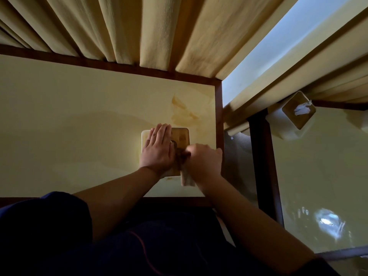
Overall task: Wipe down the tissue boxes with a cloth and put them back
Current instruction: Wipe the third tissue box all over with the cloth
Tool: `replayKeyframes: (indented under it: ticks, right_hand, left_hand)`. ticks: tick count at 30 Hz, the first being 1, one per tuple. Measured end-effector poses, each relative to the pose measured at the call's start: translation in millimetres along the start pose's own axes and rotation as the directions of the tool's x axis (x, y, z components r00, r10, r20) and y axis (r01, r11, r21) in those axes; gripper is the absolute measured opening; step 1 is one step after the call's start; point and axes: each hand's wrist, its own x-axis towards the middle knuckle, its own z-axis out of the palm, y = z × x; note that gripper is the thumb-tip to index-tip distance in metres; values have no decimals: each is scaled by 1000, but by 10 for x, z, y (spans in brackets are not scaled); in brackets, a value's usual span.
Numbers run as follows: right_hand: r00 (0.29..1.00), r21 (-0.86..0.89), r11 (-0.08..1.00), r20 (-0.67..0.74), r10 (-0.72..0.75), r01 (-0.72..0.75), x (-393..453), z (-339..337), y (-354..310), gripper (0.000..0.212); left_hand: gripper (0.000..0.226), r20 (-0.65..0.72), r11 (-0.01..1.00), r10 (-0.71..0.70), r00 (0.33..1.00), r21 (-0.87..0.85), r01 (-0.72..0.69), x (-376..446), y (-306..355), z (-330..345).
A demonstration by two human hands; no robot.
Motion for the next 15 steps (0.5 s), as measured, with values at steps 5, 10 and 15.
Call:
replayKeyframes:
  ticks: [5,10,15]
  right_hand:
    - [997,-22,998,-43,62,-63,474,-274,-217,20]
    - [995,-23,997,-74,68,-69,634,-313,-286,23]
    - [1000,-32,999,-8,30,-31,376,-167,-148,23]
  left_hand:
    - [55,-30,1000,20,999,-13,-20,-34,34,-23]
    - [53,-43,1000,15,999,-23,-16,-29,53,-50]
    - [57,-14,1000,6,1000,-18,-6,-17,32,-36]
